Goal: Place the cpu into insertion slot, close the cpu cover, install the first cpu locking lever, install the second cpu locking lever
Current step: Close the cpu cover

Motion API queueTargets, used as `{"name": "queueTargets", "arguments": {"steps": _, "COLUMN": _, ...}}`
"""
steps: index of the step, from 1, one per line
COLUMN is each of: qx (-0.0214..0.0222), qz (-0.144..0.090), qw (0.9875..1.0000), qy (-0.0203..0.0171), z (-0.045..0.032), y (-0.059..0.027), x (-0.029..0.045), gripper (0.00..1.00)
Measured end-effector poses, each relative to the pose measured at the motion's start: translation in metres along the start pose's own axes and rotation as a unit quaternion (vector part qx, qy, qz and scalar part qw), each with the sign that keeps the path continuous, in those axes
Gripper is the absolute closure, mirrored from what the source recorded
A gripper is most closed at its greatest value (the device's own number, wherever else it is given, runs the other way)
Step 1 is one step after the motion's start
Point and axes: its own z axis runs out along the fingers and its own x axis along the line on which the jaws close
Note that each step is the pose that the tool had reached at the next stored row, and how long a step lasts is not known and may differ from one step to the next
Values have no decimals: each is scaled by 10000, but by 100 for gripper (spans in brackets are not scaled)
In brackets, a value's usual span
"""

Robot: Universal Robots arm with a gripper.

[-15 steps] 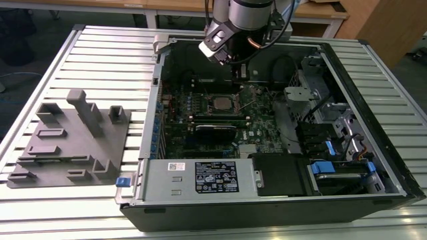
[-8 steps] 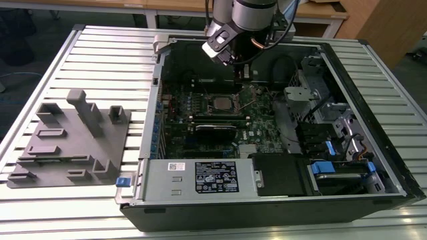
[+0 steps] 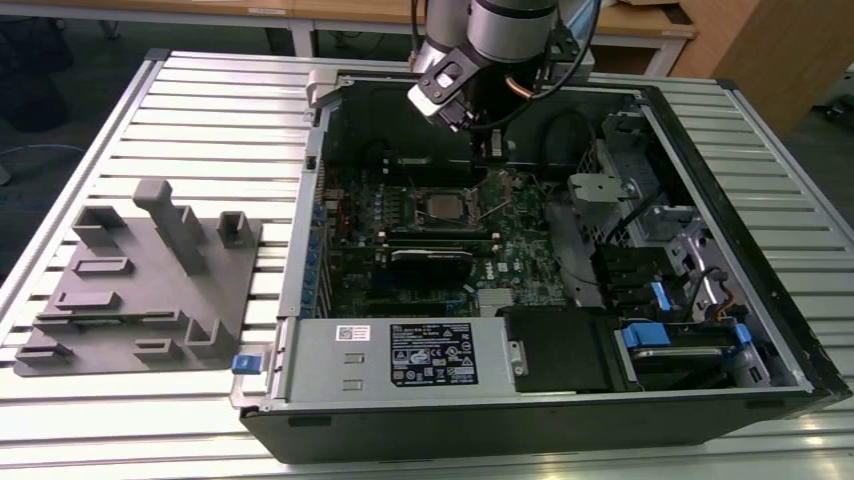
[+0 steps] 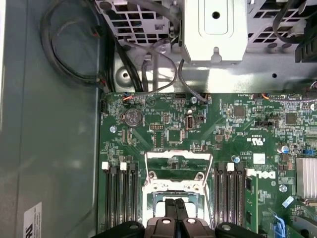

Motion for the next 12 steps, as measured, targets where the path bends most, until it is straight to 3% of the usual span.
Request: {"name": "queueTargets", "arguments": {"steps": 12, "qx": 0, "qz": -1, "qw": 10000, "qy": 0, "z": 18, "y": 68, "x": 0, "gripper": 89}}
